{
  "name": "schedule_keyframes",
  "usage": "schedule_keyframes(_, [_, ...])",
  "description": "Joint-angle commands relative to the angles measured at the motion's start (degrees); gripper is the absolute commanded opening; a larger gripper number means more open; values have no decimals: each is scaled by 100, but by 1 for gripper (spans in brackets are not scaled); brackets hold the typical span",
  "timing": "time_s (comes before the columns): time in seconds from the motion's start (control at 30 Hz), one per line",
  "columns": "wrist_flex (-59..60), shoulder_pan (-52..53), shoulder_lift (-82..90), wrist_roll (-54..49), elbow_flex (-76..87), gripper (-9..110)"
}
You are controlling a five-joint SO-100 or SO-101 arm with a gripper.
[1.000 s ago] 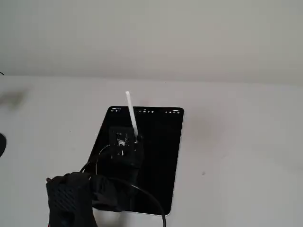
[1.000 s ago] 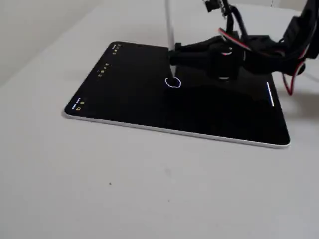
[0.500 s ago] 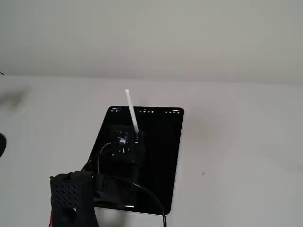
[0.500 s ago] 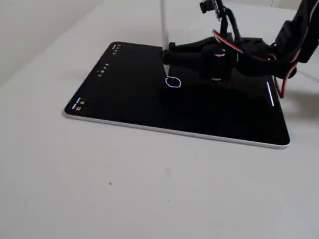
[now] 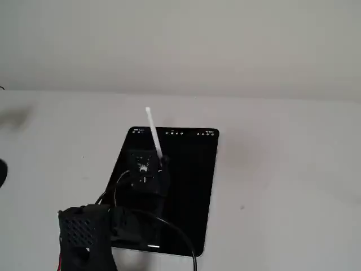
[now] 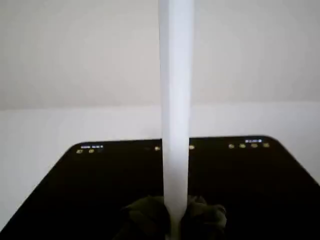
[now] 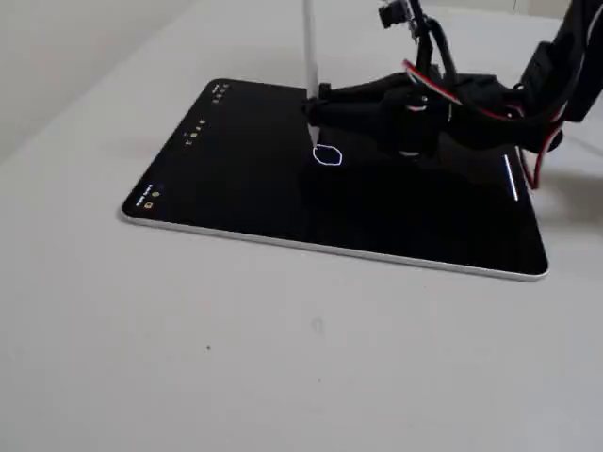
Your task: Draw a circular shape on the ipad using the apple pencil
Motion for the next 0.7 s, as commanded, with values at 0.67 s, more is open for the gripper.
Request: schedule_keyframes(0.67, [6891,712,6592,6451,492,0])
